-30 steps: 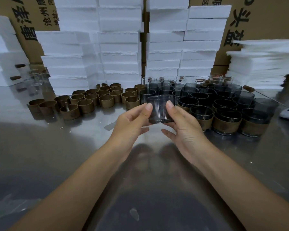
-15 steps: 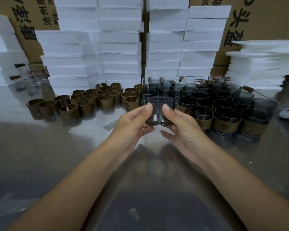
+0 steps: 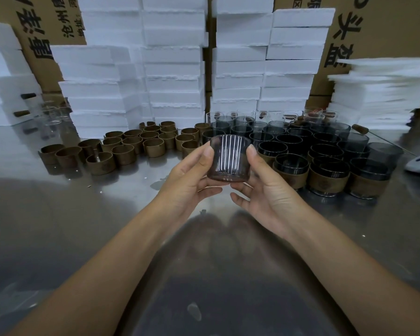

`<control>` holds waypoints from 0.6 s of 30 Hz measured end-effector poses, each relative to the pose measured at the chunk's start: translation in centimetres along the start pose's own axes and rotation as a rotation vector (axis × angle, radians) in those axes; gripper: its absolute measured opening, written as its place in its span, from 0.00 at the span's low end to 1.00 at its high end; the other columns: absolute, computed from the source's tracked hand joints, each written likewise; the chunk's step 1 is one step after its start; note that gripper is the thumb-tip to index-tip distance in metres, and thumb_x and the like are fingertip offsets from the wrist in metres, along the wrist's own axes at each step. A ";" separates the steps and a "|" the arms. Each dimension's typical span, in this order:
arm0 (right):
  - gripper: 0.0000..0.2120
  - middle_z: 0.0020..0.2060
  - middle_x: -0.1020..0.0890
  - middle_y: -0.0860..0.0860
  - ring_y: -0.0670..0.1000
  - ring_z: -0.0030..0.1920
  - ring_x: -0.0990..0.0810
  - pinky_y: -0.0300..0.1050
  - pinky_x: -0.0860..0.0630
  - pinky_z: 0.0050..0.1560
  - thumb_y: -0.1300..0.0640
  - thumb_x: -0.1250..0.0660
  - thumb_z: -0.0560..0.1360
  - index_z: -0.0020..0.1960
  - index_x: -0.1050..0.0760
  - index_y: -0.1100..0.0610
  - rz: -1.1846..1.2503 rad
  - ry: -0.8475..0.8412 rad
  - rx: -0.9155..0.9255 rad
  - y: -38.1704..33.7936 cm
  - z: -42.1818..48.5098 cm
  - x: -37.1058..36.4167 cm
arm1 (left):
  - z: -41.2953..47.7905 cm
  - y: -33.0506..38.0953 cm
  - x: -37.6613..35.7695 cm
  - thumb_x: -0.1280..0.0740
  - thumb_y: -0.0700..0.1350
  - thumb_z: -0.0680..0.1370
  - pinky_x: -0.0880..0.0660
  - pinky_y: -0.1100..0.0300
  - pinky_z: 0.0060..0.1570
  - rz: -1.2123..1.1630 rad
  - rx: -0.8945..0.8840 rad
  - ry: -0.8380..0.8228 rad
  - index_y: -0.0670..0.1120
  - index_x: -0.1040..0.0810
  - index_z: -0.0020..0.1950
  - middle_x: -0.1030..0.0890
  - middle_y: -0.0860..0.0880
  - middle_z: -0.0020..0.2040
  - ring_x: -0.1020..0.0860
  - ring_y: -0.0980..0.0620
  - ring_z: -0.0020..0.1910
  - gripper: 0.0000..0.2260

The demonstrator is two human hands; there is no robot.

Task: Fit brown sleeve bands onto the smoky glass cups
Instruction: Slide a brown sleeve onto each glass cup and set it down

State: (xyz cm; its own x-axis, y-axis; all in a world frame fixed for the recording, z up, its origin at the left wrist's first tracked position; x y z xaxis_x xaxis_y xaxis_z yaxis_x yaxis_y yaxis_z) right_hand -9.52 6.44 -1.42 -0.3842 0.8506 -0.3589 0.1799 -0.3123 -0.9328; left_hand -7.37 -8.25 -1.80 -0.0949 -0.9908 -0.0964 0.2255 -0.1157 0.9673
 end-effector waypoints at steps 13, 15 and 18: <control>0.30 0.37 0.18 0.46 0.44 0.37 0.20 0.42 0.25 0.44 0.29 0.38 0.58 0.48 0.21 0.50 -0.098 -0.029 0.032 0.4 0.1 -0.5 | 0.0 -0.5 0.1 0.25 0.61 0.64 0.26 0.58 0.51 0.129 0.016 0.192 0.48 0.22 0.60 0.17 0.49 0.54 0.19 0.52 0.53 0.29; 0.28 0.39 0.17 0.46 0.44 0.38 0.20 0.41 0.24 0.44 0.35 0.31 0.57 0.51 0.22 0.50 -0.122 -0.033 0.072 0.5 0.0 -0.7 | 0.0 -0.5 0.2 0.27 0.62 0.63 0.26 0.57 0.50 0.113 0.028 0.215 0.47 0.23 0.60 0.16 0.48 0.53 0.18 0.50 0.53 0.31; 0.30 0.39 0.16 0.44 0.43 0.40 0.19 0.42 0.25 0.47 0.41 0.28 0.58 0.58 0.23 0.52 -0.206 0.041 0.101 0.7 -0.1 -0.7 | -0.1 -0.4 0.1 0.29 0.64 0.61 0.26 0.58 0.49 0.113 0.036 0.226 0.47 0.22 0.58 0.16 0.48 0.51 0.18 0.51 0.51 0.31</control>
State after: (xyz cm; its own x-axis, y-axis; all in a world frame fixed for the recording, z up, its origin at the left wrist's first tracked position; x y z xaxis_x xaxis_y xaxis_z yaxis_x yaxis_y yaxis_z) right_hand -9.07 5.68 -1.86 -0.3655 0.9168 -0.1608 0.0091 -0.1692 -0.9855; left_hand -7.37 -8.29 -2.22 0.1495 -0.9882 -0.0331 0.1875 -0.0045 0.9823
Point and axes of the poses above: each hand's wrist, its own z-axis towards the middle knuckle, its own x-axis out of the back of the hand, y = z × x, the point moved 1 cm from there along z, towards the middle knuckle
